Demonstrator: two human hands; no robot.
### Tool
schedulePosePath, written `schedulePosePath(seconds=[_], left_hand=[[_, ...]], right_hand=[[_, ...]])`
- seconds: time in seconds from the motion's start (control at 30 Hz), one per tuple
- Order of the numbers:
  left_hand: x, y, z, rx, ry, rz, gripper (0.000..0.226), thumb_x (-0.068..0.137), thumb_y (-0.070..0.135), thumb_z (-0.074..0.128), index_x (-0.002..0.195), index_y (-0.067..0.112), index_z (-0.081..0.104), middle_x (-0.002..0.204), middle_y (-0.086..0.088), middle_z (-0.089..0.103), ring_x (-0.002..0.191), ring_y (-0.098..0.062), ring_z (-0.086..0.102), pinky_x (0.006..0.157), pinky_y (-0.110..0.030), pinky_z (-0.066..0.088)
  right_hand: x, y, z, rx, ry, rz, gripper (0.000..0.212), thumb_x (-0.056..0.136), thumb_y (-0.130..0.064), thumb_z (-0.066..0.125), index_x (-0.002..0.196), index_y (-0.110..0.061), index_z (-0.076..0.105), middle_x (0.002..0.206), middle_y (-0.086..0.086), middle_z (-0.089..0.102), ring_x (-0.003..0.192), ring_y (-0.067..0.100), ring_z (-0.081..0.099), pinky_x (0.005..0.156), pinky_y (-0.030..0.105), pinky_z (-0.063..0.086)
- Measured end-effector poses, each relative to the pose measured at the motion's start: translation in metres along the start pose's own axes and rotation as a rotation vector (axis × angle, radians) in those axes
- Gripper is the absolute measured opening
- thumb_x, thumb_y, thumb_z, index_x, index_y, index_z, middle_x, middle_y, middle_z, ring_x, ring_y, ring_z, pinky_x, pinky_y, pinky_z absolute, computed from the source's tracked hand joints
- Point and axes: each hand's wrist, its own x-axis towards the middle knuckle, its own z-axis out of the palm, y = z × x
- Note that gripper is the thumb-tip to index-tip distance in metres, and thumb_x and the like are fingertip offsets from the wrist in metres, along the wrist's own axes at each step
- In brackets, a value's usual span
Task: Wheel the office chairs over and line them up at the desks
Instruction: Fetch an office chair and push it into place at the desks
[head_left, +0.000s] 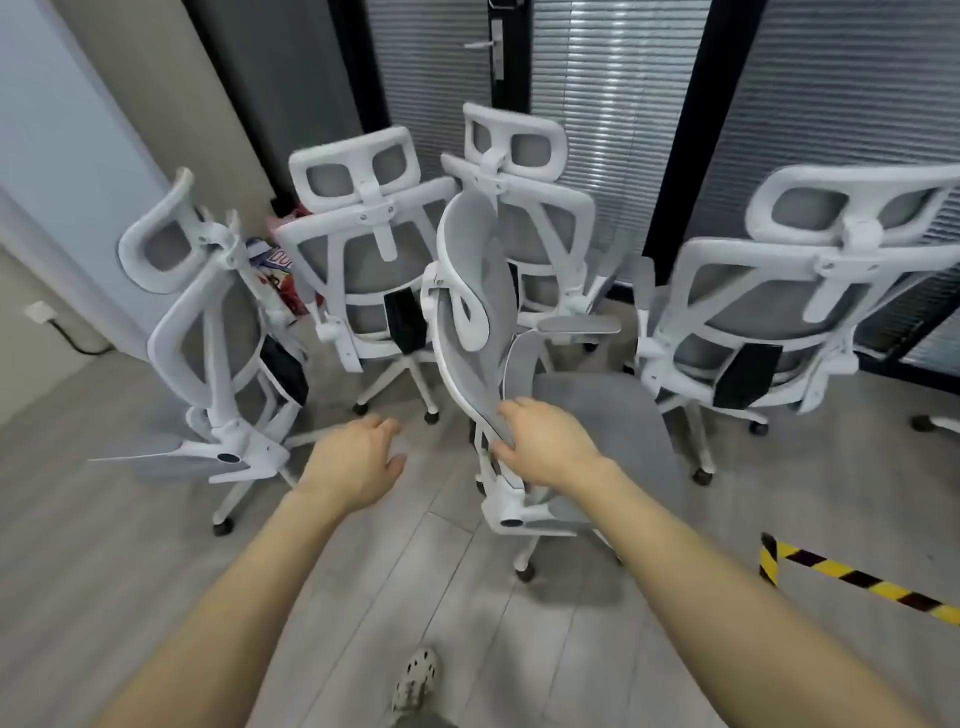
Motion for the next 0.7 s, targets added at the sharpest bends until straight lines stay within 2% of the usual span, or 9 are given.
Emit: schedulePosePath(seconds=[0.13,0.27,0.4,0.43,0.5,0.57,0.7], left_hand=[[0.056,-0.050,0.004,0.005,-0.024,0.026,0.048,0.105,0.048,0.055,0.146,0.023,0.059,0.132,-0.003,0.065,0.121,-0.031,0.068,0.094,-0.044,0.058],[0.144,-0.107,0.004,0.038,-0.044,0.154,0.048,0.105,0.049,0.055,0.145,0.023,0.058,0.132,-0.002,0.064,0.119,-0.030,0.069,0.096,-0.046,0.060],[0.217,-0.152,-0.007,0.076,-0.083,0.332,0.058,0.103,0.055,0.059,0.151,0.023,0.053,0.143,-0.004,0.065,0.126,-0.031,0.068,0.098,-0.043,0.058],[0.230,-0.163,-0.008,0.057,-0.086,0.356,0.063,0.100,0.059,0.059,0.152,0.024,0.052,0.144,-0.004,0.065,0.127,-0.031,0.067,0.098,-0.043,0.058],[0.250,-0.178,-0.009,0.004,-0.088,0.401,0.075,0.092,0.069,0.056,0.153,0.027,0.050,0.142,-0.003,0.066,0.124,-0.030,0.068,0.097,-0.045,0.060],[0.268,-0.189,-0.006,-0.027,-0.085,0.456,0.082,0.091,0.075,0.060,0.156,0.026,0.048,0.144,-0.003,0.063,0.128,-0.029,0.067,0.099,-0.046,0.060],[0.284,-0.186,-0.010,-0.085,-0.090,0.564,0.107,0.087,0.087,0.064,0.169,0.027,0.031,0.166,-0.005,0.048,0.150,-0.028,0.049,0.117,-0.048,0.052]], right_hand=[[0.061,-0.040,0.015,-0.010,0.072,0.032,0.041,0.108,-0.045,0.059,0.132,-0.012,0.058,0.123,0.008,0.065,0.110,0.035,0.068,0.088,0.045,0.056],[0.126,-0.071,0.047,0.000,0.128,0.267,0.045,0.108,-0.049,0.061,0.130,-0.011,0.056,0.122,0.009,0.065,0.107,0.031,0.068,0.076,0.037,0.046],[0.173,-0.092,0.080,0.011,0.182,0.582,0.065,0.106,-0.049,0.067,0.146,-0.004,0.044,0.131,0.012,0.065,0.115,0.030,0.068,0.088,0.037,0.054],[0.180,-0.093,0.084,0.003,0.178,0.644,0.059,0.109,-0.045,0.063,0.146,-0.004,0.043,0.129,0.012,0.065,0.114,0.030,0.069,0.086,0.036,0.054],[0.186,-0.090,0.088,0.038,0.183,0.727,0.042,0.112,-0.037,0.057,0.139,-0.007,0.047,0.118,0.012,0.070,0.105,0.033,0.072,0.074,0.039,0.049],[0.184,-0.088,0.093,0.080,0.223,0.788,0.031,0.108,-0.031,0.060,0.129,-0.010,0.052,0.104,0.012,0.073,0.095,0.036,0.073,0.067,0.040,0.044],[0.156,-0.090,0.099,0.093,0.245,0.857,0.029,0.106,-0.030,0.066,0.121,-0.007,0.058,0.104,0.015,0.073,0.096,0.040,0.071,0.071,0.044,0.047]])
